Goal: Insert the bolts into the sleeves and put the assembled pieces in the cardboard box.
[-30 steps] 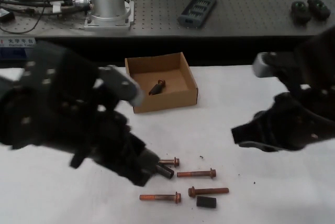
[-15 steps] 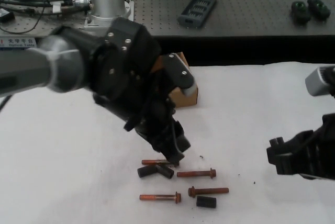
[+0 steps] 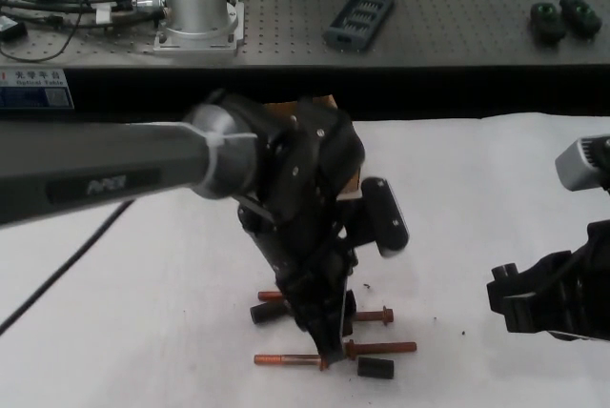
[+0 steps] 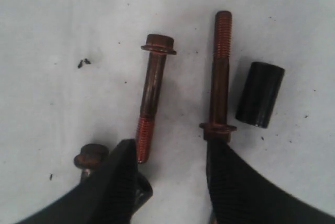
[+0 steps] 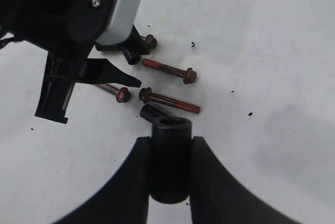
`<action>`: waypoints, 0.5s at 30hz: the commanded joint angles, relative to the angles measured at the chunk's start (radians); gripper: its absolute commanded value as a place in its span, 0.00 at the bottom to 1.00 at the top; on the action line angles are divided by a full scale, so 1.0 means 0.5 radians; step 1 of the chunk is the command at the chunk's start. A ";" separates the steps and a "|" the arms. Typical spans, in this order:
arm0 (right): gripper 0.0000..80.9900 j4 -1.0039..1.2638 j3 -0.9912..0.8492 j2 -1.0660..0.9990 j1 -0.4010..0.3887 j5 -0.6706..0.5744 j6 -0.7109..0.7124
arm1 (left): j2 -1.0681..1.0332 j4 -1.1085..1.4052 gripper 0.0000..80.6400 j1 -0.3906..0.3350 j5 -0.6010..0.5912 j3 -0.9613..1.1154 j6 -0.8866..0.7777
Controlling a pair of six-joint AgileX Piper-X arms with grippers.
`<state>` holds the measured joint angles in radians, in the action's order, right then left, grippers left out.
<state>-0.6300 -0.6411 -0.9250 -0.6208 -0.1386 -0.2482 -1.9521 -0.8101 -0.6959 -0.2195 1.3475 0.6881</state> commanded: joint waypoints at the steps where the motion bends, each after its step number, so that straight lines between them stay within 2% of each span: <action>1: 0.09 0.018 -0.008 0.026 -0.004 -0.028 0.003 | -0.003 -0.009 0.39 -0.012 0.029 0.037 0.028; 15: 0.09 0.018 -0.008 0.026 -0.004 -0.058 0.003 | -0.169 0.003 0.39 -0.011 0.004 0.279 0.044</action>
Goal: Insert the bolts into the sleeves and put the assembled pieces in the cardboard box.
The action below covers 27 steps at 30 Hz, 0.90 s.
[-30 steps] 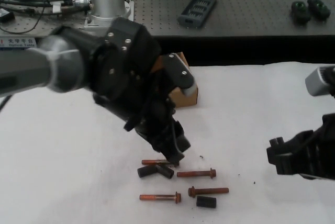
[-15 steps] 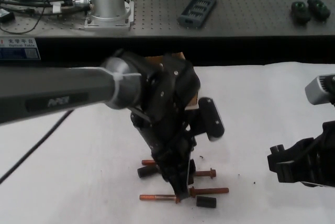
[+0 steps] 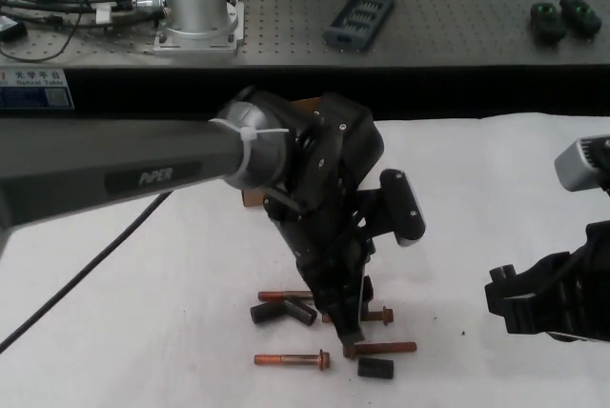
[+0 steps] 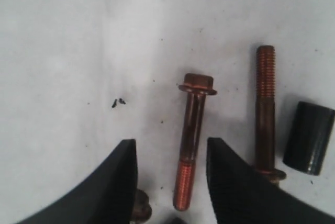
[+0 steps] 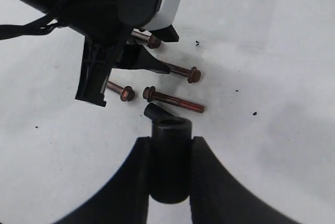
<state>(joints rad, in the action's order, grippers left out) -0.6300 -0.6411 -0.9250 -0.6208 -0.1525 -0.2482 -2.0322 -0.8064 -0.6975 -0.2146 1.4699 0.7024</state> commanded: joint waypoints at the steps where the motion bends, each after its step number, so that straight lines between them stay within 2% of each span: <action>1: 0.09 0.018 -0.008 0.026 -0.004 -0.031 0.003 | -0.015 -0.013 0.39 -0.008 -0.029 0.034 0.015; 21: 0.09 0.018 -0.004 0.026 -0.004 -0.030 -0.003 | -0.152 -0.038 0.39 -0.008 -0.091 0.035 0.078; 24: 0.09 0.023 -0.006 0.026 -0.004 -0.030 -0.003 | -0.152 -0.042 0.30 -0.008 -0.091 0.035 0.059; 27: 0.09 0.034 -0.006 0.026 -0.004 -0.030 -0.003 | -0.152 -0.042 0.17 -0.008 -0.091 0.035 0.015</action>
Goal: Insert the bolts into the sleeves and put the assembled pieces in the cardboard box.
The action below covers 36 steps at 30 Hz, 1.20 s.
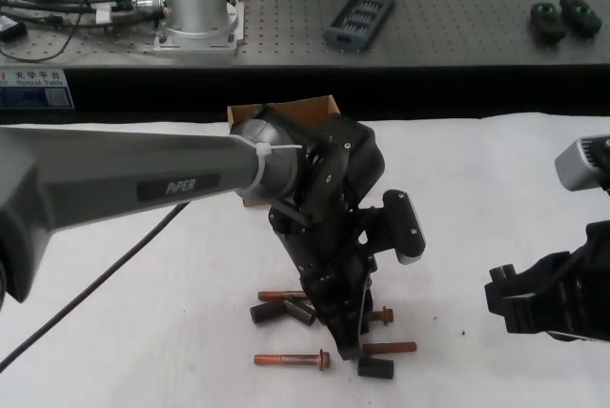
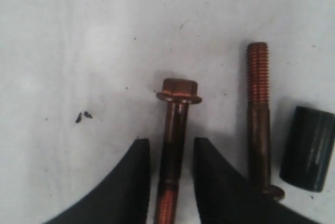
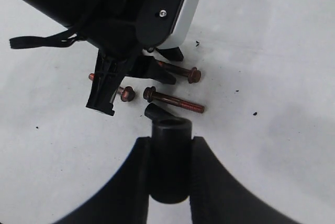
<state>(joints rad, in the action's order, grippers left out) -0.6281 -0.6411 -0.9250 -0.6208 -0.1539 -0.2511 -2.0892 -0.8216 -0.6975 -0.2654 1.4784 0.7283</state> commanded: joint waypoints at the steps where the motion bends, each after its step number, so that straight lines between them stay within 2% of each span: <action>1: 0.09 0.030 -0.006 0.026 -0.004 -0.028 0.003 | -0.038 -0.016 0.14 -0.008 0.011 0.018 -0.041; 3: 0.09 0.030 -0.006 0.026 -0.004 -0.028 0.003 | -0.038 -0.021 0.11 -0.008 0.011 0.018 -0.052; 10: 0.09 0.030 -0.006 0.026 -0.004 -0.028 0.003 | -0.038 -0.006 0.11 -0.008 0.011 0.018 -0.244; 18: 0.09 0.030 -0.006 0.026 -0.004 -0.028 0.003 | -0.021 0.109 0.11 -0.008 -0.040 0.065 -0.780; 24: 0.09 0.030 -0.006 0.026 -0.004 -0.028 0.003 | -0.010 0.194 0.11 0.019 -0.078 0.089 -1.039; 27: 0.09 0.030 -0.006 0.026 -0.004 -0.028 0.003 | -0.010 0.136 0.11 0.021 -0.165 0.089 -0.996; 31: 0.09 0.030 -0.006 0.026 -0.004 -0.028 0.003 | -0.010 -0.032 0.11 0.021 -0.158 0.089 -0.798; 36: 0.09 0.030 -0.006 0.026 -0.004 -0.028 0.003 | -0.010 -0.239 0.11 0.026 0.077 0.089 -0.652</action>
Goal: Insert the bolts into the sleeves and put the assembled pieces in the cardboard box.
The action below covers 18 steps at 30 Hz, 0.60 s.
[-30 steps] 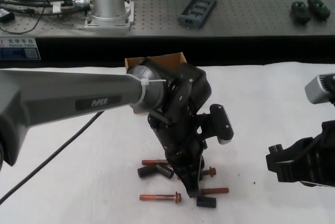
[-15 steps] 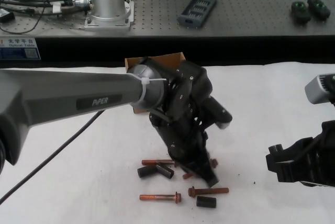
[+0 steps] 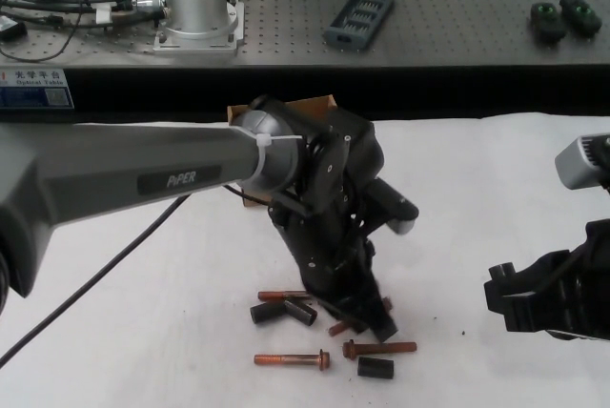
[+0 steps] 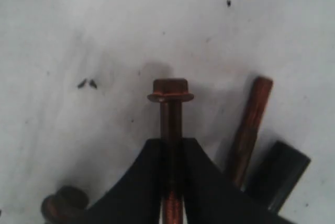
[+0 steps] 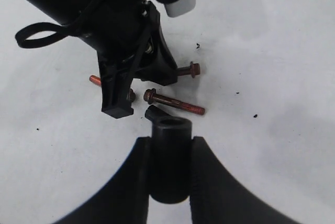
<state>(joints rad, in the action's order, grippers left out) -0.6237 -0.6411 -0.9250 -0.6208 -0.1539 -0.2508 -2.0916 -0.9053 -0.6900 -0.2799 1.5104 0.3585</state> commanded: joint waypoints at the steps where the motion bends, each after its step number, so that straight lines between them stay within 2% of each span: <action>1: 0.09 0.021 -0.006 0.026 -0.004 -0.028 0.002 | -0.005 -0.086 0.11 0.014 0.140 0.025 0.118; 12: 0.09 0.021 -0.006 0.026 -0.004 -0.028 0.002 | -0.005 -0.090 0.11 0.017 0.144 0.025 0.152; 14: 0.09 0.021 -0.006 0.026 -0.004 -0.028 0.002 | -0.005 -0.090 0.17 0.017 0.108 0.025 0.185; 18: 0.09 0.052 0.008 0.026 -0.004 -0.028 0.002 | -0.005 -0.017 0.42 0.007 0.103 0.025 0.164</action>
<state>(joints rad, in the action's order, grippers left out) -0.6237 -0.6411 -0.9250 -0.6208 -0.1539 -0.2508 -2.0916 -0.9289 -0.6856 -0.2349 1.5130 0.4442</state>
